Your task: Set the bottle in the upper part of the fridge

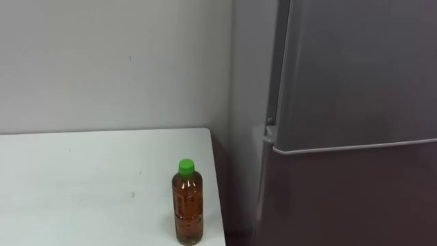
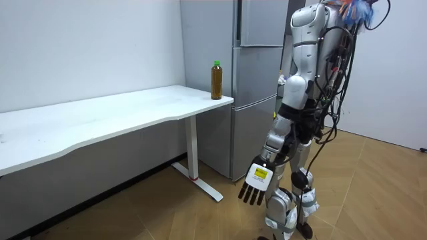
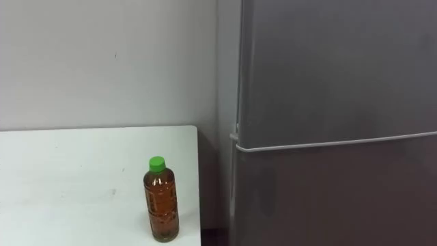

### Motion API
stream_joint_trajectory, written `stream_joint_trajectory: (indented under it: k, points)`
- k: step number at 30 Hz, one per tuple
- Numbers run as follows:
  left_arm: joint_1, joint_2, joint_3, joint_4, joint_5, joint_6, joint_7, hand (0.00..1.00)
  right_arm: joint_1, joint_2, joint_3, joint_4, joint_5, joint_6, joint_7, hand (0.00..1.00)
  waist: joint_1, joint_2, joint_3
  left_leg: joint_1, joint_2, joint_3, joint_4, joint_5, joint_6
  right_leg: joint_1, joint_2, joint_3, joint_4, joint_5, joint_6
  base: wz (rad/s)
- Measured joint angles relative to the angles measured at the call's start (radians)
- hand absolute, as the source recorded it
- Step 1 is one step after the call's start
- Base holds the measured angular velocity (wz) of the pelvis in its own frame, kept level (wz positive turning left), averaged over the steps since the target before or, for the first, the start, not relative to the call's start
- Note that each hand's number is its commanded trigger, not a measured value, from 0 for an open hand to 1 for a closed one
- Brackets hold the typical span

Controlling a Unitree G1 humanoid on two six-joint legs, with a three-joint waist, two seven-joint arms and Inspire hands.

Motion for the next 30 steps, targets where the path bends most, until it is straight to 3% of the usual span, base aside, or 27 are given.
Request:
stream_joint_trajectory:
  k: [22, 30]
  points:
    - [-0.001, -0.008, 0.006, -0.001, 0.027, -0.002, 0.019, 0.00, -0.005, 0.000, -0.001, 0.014, 0.001, -0.002, 0.010, 0.00, 0.001, -0.001, -0.0005, 0.000, 0.000, 0.001, 0.003, 0.000, 0.000, 0.006, 0.001, 0.003, 0.002, 0.000, 0.000, 0.00]
    - [-0.008, -0.022, 0.078, -0.015, 0.017, -0.015, 0.068, 0.00, 0.000, -0.001, -0.018, 0.011, -0.018, -0.006, 0.005, 0.00, 0.007, 0.009, 0.0007, 0.017, 0.003, 0.002, 0.001, -0.003, -0.002, 0.020, 0.004, 0.013, 0.005, 0.000, -0.001, -0.01]
